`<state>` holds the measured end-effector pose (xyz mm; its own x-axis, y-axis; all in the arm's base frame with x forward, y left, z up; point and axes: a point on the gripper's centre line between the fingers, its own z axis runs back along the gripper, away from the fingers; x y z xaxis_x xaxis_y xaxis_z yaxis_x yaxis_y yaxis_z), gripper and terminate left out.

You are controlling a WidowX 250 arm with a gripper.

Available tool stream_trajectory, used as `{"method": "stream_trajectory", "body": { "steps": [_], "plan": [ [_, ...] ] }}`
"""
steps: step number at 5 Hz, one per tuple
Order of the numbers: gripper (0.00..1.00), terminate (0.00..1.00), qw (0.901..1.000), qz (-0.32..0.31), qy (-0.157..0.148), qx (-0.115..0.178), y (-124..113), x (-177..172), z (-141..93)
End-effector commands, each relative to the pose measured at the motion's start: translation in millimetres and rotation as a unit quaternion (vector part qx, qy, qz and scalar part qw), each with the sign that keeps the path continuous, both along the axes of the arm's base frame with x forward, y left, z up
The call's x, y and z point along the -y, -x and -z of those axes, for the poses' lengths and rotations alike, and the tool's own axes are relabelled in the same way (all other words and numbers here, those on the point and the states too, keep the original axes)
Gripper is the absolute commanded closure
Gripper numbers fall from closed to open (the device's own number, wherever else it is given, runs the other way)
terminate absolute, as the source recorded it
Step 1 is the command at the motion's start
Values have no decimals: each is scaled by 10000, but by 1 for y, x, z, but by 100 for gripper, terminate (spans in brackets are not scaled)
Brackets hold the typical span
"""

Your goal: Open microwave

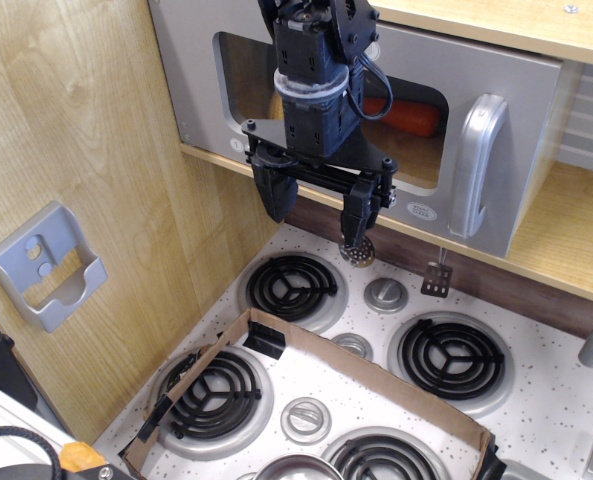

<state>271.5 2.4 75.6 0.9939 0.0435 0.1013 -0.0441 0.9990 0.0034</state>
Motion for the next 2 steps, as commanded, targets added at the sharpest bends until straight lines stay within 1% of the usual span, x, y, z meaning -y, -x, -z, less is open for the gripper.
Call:
{"method": "stream_trajectory", "body": {
  "steps": [1,2],
  "plan": [
    [0,0,10000,0,0,0,0,0,0],
    [0,0,9994,144,-9,304,0,23,-3]
  ]
}}
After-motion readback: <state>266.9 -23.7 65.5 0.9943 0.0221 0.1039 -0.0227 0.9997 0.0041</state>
